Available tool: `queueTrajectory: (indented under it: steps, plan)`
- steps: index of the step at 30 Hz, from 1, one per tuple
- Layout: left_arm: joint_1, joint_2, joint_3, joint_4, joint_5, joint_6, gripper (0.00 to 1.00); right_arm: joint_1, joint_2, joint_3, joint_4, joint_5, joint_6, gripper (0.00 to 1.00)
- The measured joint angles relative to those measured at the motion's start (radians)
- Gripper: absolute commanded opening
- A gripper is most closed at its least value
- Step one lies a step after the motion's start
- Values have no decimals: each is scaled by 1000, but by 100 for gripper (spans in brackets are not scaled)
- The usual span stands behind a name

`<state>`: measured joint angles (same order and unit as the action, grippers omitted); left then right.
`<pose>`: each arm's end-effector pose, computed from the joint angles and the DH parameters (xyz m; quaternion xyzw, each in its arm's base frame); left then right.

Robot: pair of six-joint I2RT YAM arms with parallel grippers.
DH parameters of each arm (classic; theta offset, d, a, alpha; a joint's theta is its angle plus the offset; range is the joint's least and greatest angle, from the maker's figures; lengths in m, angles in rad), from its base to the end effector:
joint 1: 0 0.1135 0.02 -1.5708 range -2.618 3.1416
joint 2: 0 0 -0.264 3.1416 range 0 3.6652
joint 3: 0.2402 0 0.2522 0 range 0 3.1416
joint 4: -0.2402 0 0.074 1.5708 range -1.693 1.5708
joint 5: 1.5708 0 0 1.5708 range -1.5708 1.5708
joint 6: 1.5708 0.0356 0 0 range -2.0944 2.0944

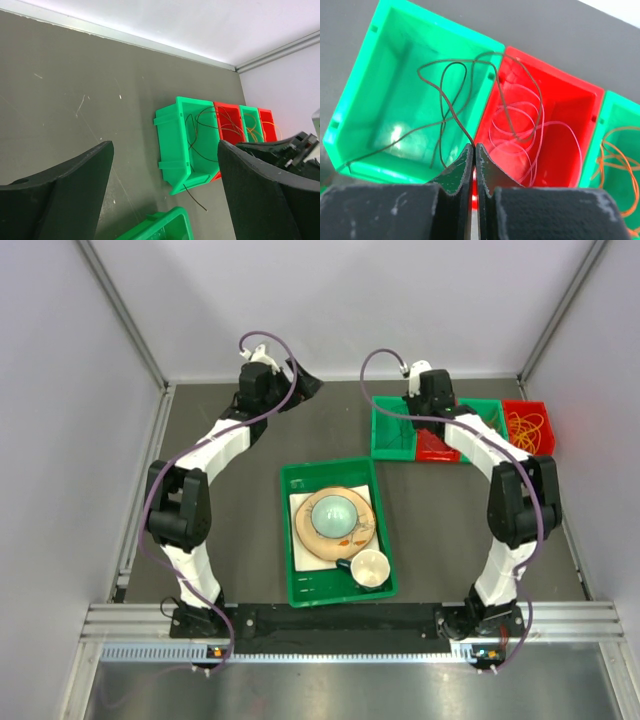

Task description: Untangle the cables

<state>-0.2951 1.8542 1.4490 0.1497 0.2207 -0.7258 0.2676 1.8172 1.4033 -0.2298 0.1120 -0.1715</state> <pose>0.4262 -0.1377 0.2981 -0.1023 0.7828 -0.3729 0.4875 0.4064 0.1073 0.2603 -0.1701 0.8771 -0.0286 0.4483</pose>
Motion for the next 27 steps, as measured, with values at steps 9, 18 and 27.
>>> queueTrajectory:
  steps: [9,18,27]
  plan:
    - [0,0,0,0,-1,-1,90,61,150,141,-14,-10,1,0]
    - [0,0,0,-1,-1,0,90,98,216,202,-48,-42,17,0]
    - [0,0,0,0,-1,0,90,117,223,203,-51,-73,23,25]
